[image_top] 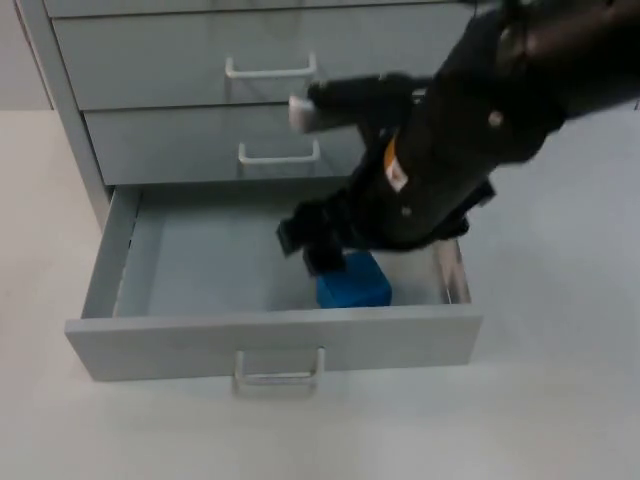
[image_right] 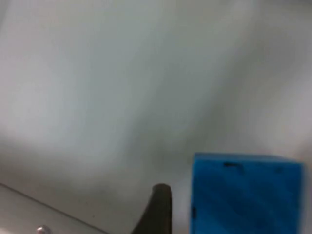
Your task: Open the drawer with the left hand, place the block into the drawer with the right hand, then close the drawer with the left hand.
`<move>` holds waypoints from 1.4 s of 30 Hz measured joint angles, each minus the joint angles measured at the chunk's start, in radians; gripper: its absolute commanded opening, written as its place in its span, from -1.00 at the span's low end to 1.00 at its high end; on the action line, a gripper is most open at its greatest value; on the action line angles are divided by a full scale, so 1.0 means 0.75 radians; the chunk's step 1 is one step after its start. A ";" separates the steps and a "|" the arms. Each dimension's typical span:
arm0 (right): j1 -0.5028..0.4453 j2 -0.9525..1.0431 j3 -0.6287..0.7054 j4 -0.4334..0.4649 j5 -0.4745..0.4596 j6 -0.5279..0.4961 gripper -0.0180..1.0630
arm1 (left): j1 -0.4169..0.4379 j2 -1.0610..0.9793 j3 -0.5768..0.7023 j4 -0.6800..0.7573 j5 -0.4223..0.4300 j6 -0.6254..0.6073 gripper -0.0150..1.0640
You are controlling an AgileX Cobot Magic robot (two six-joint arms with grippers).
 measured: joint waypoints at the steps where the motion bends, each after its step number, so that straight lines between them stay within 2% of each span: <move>1: 0.000 0.000 0.000 0.000 0.000 0.000 0.47 | 0.000 0.000 0.000 0.000 0.000 0.000 0.98; 5: 0.008 -0.199 -0.006 0.000 0.199 -0.033 0.47 | 0.000 0.000 0.000 0.000 0.000 0.000 0.98; 9: 0.041 -0.342 0.024 0.006 0.289 -0.071 0.47 | 0.000 0.000 0.000 -0.001 0.000 0.000 0.98; 15: 0.107 -0.538 0.195 0.011 0.285 -0.080 0.47 | 0.000 0.000 0.000 -0.001 0.003 0.000 0.98; 16: 0.121 -0.601 0.270 0.017 0.276 -0.080 0.47 | 0.000 0.000 0.000 -0.001 0.005 0.000 0.98; 19: 0.123 -0.728 0.415 0.037 0.273 -0.080 0.47 | 0.000 0.000 0.000 -0.001 0.011 0.000 0.98; 24: 0.123 -0.868 0.535 0.043 0.273 -0.080 0.47 | 0.000 0.000 0.000 -0.001 0.022 0.000 0.98; 36: 0.117 -1.069 0.595 0.035 0.312 -0.080 0.47 | 0.000 0.000 0.000 -0.001 0.046 0.000 0.98; 40: 0.056 -1.106 0.595 0.031 0.336 -0.086 0.47 | 0.000 0.000 0.000 -0.001 0.058 0.000 0.98; 42: -0.025 -1.138 0.598 0.028 0.341 -0.107 0.47 | 0.000 0.000 0.000 -0.001 0.071 0.000 0.98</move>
